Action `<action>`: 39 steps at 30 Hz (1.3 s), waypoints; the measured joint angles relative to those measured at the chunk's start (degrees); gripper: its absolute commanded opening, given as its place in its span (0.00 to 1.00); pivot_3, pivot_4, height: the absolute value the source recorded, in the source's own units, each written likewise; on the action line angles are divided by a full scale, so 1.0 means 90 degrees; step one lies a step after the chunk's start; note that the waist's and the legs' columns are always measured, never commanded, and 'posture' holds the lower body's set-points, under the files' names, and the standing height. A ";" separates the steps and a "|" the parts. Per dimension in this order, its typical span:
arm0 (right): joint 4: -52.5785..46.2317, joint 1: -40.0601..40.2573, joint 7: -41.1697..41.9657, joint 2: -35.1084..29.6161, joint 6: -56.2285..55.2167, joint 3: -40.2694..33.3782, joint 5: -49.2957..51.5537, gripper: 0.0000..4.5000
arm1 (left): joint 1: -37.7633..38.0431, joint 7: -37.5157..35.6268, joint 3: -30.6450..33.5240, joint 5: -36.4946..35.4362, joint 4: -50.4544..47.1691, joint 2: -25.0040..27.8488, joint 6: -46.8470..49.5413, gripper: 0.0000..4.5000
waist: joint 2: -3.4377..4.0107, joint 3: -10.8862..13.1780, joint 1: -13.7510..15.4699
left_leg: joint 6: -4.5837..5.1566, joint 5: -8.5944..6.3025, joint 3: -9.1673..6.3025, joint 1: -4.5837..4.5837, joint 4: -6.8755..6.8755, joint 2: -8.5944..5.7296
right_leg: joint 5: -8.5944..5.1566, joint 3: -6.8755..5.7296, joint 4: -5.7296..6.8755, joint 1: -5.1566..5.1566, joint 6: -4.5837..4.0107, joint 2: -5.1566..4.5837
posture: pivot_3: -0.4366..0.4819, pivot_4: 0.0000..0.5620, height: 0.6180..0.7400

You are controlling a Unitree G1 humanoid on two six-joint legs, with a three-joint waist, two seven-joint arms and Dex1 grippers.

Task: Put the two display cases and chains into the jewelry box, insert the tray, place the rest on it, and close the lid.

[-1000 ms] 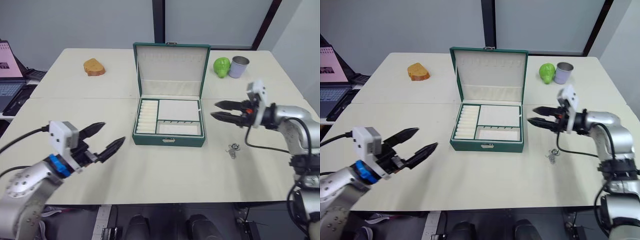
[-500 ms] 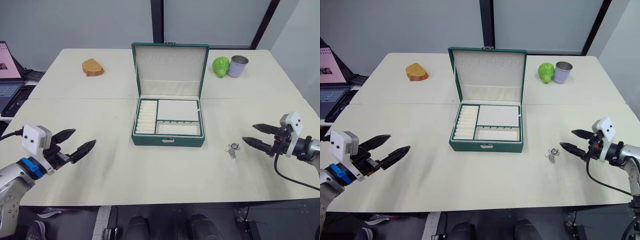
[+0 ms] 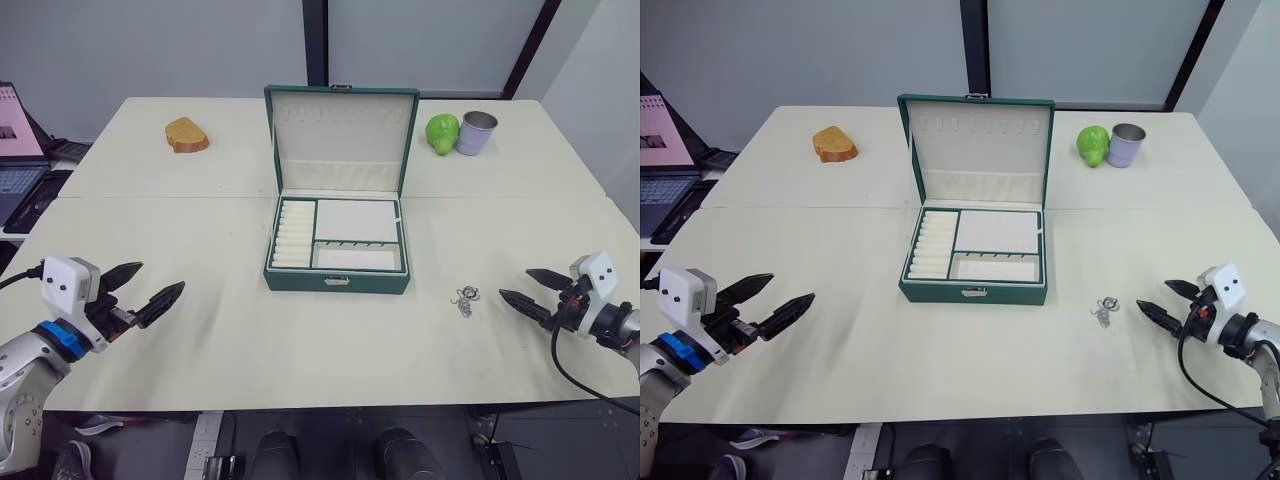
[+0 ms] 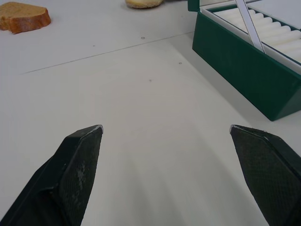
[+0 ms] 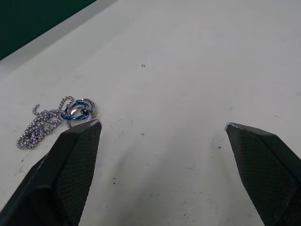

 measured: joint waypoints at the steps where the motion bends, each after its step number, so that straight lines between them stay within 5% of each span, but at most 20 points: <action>1: 0.0000 -0.0005 -0.0010 0.0000 -0.0008 0.0000 0.0000 0.99 | -0.0013 0.0000 0.0000 0.0001 0.0008 0.0000 0.0000 1.00 | 0.0000 0.0000 0.0001 | 0.0000 0.0000 0.0000 0.0000 0.0000 0.0000 | 0.0000 -0.0001 0.0000 0.0001 0.0000 0.0000 | 0.48 0.27 1.00; 20: -0.0187 -0.0019 -0.0076 0.0000 0.0091 0.0002 0.0114 0.99 | -0.0086 0.0024 -0.0015 -0.0057 -0.0251 0.0000 0.0202 1.00 | 0.0000 0.0000 0.0012 | 0.0000 0.0000 -0.0001 0.0000 0.0002 0.0000 | 0.0000 -0.0001 0.0006 0.0001 0.0000 0.0000 | 0.48 0.27 1.00; 30: -0.1962 0.0264 -0.0096 -0.0006 0.1135 0.0015 0.0830 0.99 | -0.1061 0.0141 -0.0106 -0.1432 -0.1699 0.0439 0.1696 1.00 | 0.0000 0.0000 0.0092 | -0.0001 0.0000 -0.0013 -0.0001 0.0011 -0.0001 | 0.0000 -0.0008 0.0037 -0.0002 0.0000 0.0001 | 0.48 0.27 1.00; 39: -0.2994 0.0540 -0.0761 0.0440 0.1322 0.0582 0.0678 0.99 | -0.2809 -0.0173 -0.2141 -0.2118 -0.2486 0.0351 0.2363 1.00 | -0.0001 -0.0003 0.0154 | -0.0001 0.0001 -0.0016 -0.0002 0.0019 -0.0008 | 0.0000 -0.0005 0.0040 -0.0001 0.0001 0.0003 | 0.48 0.27 1.00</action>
